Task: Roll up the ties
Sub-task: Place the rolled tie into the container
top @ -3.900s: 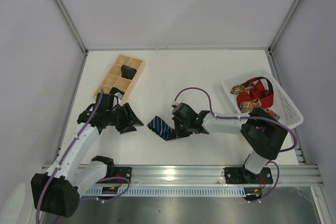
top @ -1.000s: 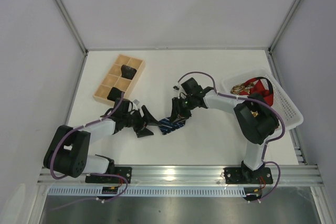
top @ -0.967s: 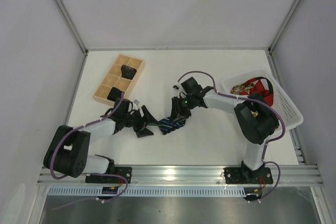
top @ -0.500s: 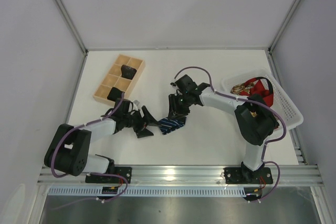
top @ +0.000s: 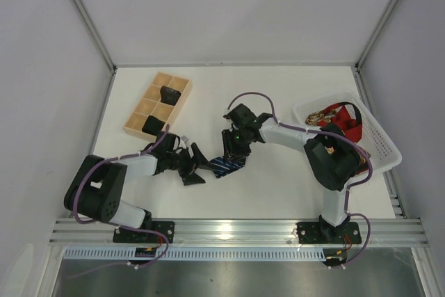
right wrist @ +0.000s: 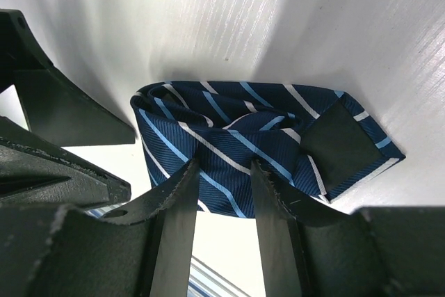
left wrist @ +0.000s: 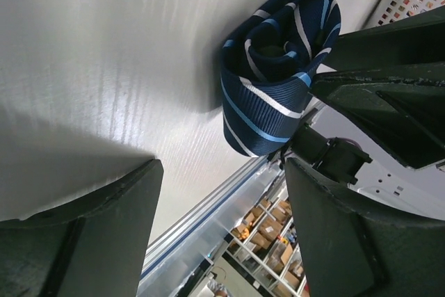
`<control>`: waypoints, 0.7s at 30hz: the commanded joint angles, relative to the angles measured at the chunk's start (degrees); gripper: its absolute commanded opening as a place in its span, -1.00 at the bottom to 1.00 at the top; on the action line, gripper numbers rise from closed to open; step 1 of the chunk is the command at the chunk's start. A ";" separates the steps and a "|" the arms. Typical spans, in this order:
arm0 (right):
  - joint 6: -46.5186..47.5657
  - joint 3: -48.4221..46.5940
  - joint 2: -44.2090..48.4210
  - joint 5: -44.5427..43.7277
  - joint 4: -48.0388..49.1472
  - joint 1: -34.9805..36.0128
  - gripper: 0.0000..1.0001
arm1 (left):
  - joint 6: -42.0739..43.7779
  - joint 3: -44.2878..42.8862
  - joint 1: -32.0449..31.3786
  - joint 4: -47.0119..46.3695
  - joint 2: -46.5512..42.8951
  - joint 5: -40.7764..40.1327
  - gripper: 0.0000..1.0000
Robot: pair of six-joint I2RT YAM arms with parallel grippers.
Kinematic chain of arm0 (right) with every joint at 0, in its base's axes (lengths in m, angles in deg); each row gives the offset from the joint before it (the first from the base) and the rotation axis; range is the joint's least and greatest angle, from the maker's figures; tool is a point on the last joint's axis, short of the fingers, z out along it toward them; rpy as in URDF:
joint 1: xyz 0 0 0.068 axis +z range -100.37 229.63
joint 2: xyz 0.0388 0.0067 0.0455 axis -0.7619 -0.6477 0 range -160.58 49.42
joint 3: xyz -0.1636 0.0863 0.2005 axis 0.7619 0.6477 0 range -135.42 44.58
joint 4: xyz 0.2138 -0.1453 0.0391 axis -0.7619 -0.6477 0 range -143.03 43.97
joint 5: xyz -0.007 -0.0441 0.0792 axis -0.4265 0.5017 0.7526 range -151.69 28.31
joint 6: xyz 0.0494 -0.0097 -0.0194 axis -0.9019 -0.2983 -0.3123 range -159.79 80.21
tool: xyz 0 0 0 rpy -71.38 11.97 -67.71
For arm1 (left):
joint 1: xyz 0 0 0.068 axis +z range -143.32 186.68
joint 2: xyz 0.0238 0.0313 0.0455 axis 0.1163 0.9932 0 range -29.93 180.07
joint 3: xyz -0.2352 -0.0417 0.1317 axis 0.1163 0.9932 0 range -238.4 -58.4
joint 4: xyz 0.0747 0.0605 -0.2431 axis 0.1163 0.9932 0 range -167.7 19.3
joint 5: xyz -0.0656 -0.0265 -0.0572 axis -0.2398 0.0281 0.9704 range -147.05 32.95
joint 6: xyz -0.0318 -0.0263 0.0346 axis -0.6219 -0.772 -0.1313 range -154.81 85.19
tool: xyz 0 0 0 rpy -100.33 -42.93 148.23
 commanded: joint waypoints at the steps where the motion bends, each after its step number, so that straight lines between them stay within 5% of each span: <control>1: 2.05 -0.36 -2.10 -3.28 0.28 -0.22 -0.16 | -0.01 -1.47 -0.50 -2.52 2.05 0.42 0.57; 21: 0.20 5.00 -1.66 2.61 5.11 -3.56 -0.19 | -10.73 -2.00 -3.49 -10.96 7.24 -2.92 0.57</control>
